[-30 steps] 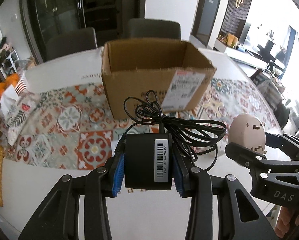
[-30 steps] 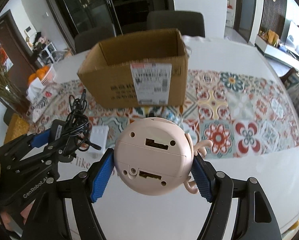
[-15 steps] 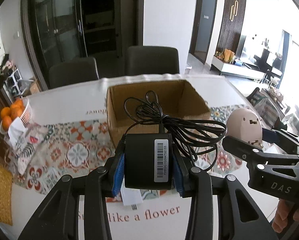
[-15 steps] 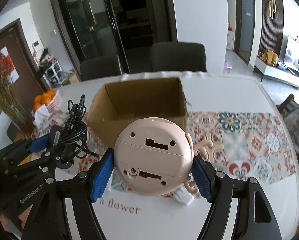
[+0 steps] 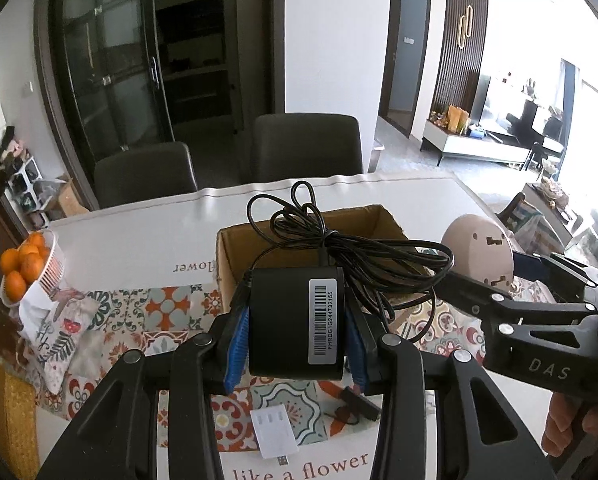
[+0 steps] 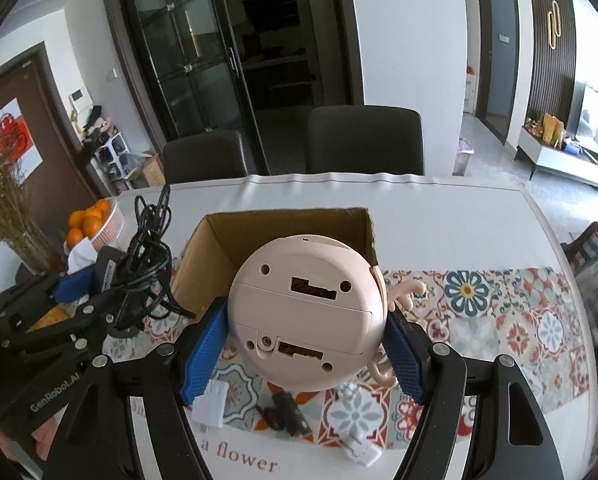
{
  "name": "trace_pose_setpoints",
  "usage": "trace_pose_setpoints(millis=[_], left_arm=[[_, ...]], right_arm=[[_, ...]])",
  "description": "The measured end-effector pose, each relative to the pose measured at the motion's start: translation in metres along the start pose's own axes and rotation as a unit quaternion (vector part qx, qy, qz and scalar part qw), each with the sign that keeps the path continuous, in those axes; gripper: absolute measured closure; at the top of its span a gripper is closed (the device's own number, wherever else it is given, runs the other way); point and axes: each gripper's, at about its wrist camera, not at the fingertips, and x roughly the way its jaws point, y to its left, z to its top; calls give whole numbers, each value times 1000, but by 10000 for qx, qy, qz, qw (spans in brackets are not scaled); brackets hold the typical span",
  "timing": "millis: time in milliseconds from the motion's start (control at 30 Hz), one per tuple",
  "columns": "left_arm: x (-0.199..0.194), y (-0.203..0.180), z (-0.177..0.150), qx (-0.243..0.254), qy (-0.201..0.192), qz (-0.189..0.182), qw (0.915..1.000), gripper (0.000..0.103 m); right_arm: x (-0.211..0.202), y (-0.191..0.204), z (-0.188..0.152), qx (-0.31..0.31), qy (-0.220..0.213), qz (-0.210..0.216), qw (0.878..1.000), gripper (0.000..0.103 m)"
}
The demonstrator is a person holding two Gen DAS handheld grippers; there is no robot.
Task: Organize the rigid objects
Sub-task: 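Lift and carry the speaker and adapter over the box with both tools, then open both tools to drop the speaker and adapter into the box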
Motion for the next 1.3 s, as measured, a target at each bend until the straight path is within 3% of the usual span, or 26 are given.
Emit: trace_pose_setpoints(millis=[167,500,800,867,933,1033,1100,1300], left_arm=[[17,5,15,-38,179,-16,9998,62],[71,18,32,-146,895,-148,9958,62],[118,22,29,-79,1453,62,9893,62],[120,22,30,-109,1395,144,9901,60],[120,22,32,-53,1352,243,9905,45],[114,26,33,-54,1220,608,9907,41],[106,29,33,-125,1096,807,9906,32],[90,39,31,-272,944,1036,9898,27]], right_arm=[[16,0,19,-108,97,-63,9999,30],[71,-8,37,-26,813,182,9965,30],[112,-18,37,-11,1269,65,9919,30],[118,-19,36,-12,1332,62,9911,30],[122,-21,36,33,1369,71,9905,30],[125,-22,37,56,1389,37,9903,30],[126,-21,38,16,1378,29,9905,30],[127,-18,41,76,1324,-44,9912,27]])
